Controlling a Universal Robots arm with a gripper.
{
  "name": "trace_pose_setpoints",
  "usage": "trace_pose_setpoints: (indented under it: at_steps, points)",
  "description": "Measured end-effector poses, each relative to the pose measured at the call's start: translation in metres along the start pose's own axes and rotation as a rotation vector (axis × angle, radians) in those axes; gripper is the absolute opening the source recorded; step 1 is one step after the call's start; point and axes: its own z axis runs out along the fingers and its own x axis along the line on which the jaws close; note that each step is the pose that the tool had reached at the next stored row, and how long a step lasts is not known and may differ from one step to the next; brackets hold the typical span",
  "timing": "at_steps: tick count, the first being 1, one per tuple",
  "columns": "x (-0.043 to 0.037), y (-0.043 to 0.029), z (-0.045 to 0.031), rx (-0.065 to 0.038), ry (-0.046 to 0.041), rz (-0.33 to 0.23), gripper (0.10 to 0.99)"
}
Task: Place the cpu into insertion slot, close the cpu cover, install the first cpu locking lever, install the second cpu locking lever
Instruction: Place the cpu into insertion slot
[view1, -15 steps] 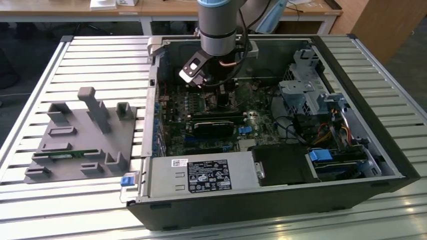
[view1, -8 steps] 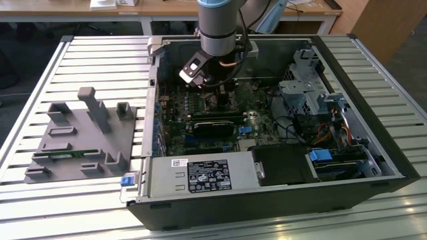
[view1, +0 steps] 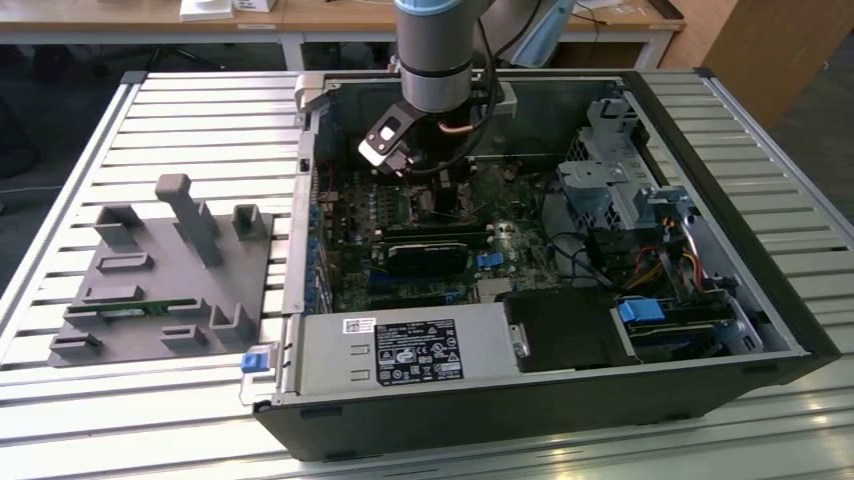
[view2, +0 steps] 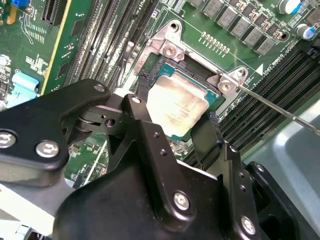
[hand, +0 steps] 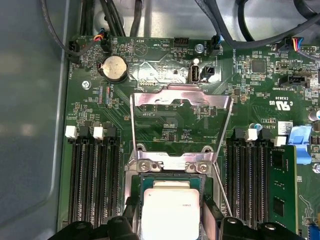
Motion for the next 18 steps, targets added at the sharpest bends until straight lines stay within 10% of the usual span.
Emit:
trace_pose_setpoints:
  at_steps: [18]
  points:
    - [-0.0016,0.0001,0.0,0.0,0.0,0.0,0.612]
